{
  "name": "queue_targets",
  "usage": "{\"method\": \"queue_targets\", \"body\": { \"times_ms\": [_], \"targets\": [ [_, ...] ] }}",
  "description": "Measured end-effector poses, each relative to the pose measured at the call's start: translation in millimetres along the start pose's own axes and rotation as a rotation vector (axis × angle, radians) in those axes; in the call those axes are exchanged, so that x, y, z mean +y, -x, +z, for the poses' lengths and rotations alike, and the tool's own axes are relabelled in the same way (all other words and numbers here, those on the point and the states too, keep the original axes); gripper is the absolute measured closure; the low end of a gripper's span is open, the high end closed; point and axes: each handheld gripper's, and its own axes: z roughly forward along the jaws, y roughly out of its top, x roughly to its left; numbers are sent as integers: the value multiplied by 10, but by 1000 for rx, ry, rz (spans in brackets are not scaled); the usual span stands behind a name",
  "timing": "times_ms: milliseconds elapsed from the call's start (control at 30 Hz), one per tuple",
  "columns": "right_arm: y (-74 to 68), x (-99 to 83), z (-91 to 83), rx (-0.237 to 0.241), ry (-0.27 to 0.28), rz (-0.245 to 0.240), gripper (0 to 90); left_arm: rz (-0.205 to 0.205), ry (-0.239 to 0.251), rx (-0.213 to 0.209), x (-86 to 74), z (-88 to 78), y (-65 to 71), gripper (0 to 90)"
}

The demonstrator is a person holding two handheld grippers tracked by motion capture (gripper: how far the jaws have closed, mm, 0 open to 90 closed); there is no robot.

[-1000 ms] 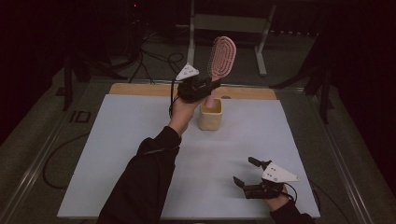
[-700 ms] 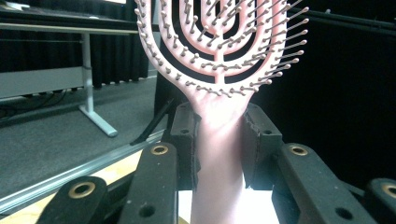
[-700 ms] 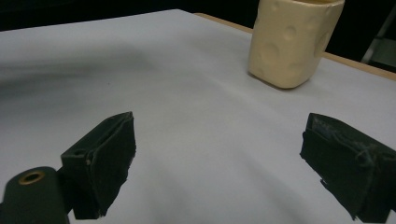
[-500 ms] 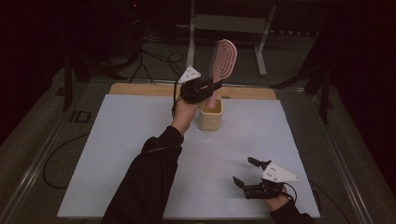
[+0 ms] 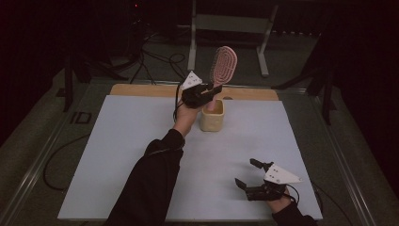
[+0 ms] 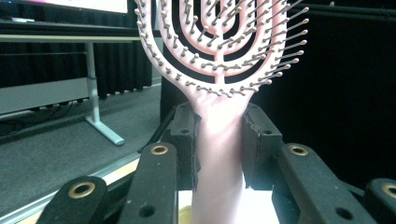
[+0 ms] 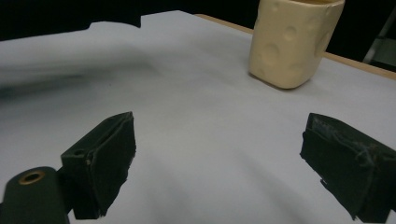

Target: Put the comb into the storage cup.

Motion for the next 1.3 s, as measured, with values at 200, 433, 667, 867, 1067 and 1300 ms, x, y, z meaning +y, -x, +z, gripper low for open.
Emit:
{"method": "queue_targets", "body": {
  "times_ms": [200, 433, 667, 867, 1067, 1300],
  "targets": [
    [0, 1, -3, 0, 2, 2, 100, 6, -5, 1, -73, 28, -14, 701],
    [-3, 1, -7, 2, 4, 3, 100, -11, -30, 12, -168, 34, -4, 700],
    [-11, -3, 0, 13, -4, 2, 100, 15, -50, 36, -254, 48, 37, 699],
    [-9, -5, 1, 14, -5, 0, 100, 15, -79, 49, -333, 80, 51, 698],
    [-9, -5, 0, 17, -6, 1, 100, 31, -111, 58, -373, 97, 74, 698],
    [-6, -4, -1, 16, -4, -1, 100, 33, -171, 62, -377, 119, 62, 689]
  ]
}}
